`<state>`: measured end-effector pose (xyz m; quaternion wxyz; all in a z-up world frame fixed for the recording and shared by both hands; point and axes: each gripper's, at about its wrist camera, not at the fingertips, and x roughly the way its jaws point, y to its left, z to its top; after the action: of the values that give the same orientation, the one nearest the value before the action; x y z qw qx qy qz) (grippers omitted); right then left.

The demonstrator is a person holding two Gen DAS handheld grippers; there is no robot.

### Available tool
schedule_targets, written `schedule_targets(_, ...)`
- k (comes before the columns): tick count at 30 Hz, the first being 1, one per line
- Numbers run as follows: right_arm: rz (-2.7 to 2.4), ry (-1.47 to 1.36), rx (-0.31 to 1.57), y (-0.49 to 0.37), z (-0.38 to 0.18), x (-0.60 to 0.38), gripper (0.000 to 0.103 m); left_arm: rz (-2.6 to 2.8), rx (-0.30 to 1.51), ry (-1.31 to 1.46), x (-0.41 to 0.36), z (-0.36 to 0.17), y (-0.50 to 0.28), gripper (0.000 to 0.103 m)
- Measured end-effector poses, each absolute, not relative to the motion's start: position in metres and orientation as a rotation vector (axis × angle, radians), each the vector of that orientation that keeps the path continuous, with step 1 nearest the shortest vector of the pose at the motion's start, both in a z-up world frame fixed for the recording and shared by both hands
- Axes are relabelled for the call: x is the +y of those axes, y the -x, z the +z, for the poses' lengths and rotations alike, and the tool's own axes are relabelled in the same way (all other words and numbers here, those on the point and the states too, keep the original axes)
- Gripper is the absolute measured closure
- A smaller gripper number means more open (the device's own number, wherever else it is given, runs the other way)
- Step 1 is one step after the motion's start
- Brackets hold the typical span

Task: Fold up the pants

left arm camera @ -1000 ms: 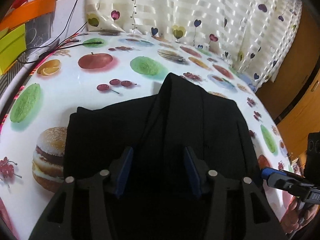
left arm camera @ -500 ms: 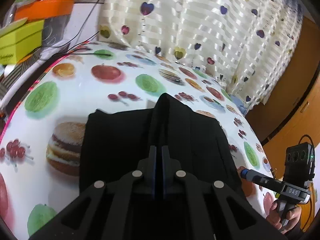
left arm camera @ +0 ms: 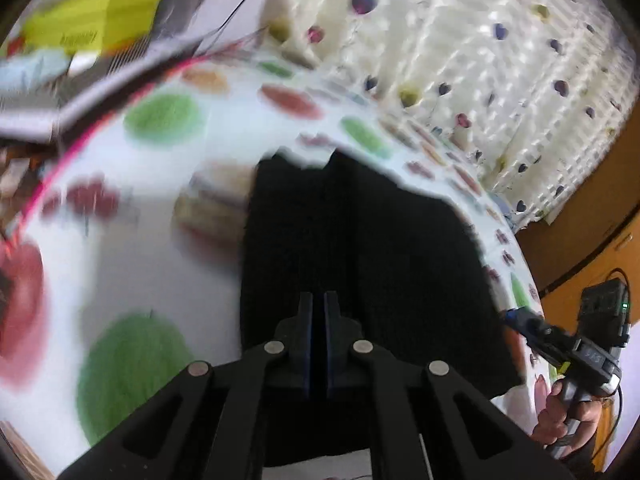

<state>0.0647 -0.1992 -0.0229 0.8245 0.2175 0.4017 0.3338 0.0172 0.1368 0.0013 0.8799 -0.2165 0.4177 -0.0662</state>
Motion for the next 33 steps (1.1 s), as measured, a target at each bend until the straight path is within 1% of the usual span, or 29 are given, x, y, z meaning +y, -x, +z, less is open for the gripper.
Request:
schedule_targets(3, 0.701, -0.455, 0.851, -0.065, -0.023, -0.201, 0.078, -0.161, 0.827, 0.470, 0.139, 0.009, -0.010, 0.096)
schedule_targets(12, 0.699, -0.429, 0.852, -0.064, -0.023, -0.194, 0.078, -0.168, 0.733, 0.381, 0.136, 0.040, -0.007, 0.096)
schedule_targets(13, 0.699, -0.428, 0.856, -0.065, -0.024, -0.193, 0.078, -0.174, 0.745, 0.380, 0.134, 0.040, -0.012, 0.092)
schedule_targets(14, 0.700, -0.427, 0.858, -0.064, -0.024, -0.191, 0.078, -0.185, 0.760, 0.371, 0.131, 0.039, -0.018, 0.080)
schedule_targets(15, 0.700, -0.425, 0.859, -0.064, -0.024, -0.190, 0.078, -0.201, 0.779, 0.361, 0.127, 0.037, -0.025, 0.072)
schedule_targets(16, 0.700, -0.424, 0.858, -0.064, -0.024, -0.190, 0.078, -0.209, 0.805, 0.360, 0.124, 0.032, -0.032, 0.059)
schedule_targets(19, 0.701, -0.418, 0.851, -0.062, -0.021, -0.189, 0.078, -0.205, 0.909, 0.327, 0.111, 0.013, -0.044, 0.058)
schedule_targets(20, 0.699, -0.419, 0.847, -0.062, -0.020, -0.190, 0.078, -0.177, 0.883, 0.297, 0.108, 0.015, -0.044, 0.056)
schedule_targets(22, 0.695, -0.422, 0.844, -0.062, -0.020, -0.191, 0.078, -0.170, 0.906, 0.292, 0.104, 0.014, -0.045, 0.056)
schedule_targets(25, 0.695, -0.425, 0.852, -0.063, -0.022, -0.190, 0.078, -0.152, 0.911, 0.339, 0.107, 0.017, -0.044, 0.056)
schedule_targets(29, 0.697, -0.423, 0.854, -0.062, -0.023, -0.189, 0.078, -0.175, 0.862, 0.377, 0.110, 0.025, -0.035, 0.056)
schedule_targets(33, 0.693, -0.428, 0.853, -0.063, -0.022, -0.189, 0.078, -0.183, 0.791, 0.304, 0.097, 0.036, -0.025, 0.056)
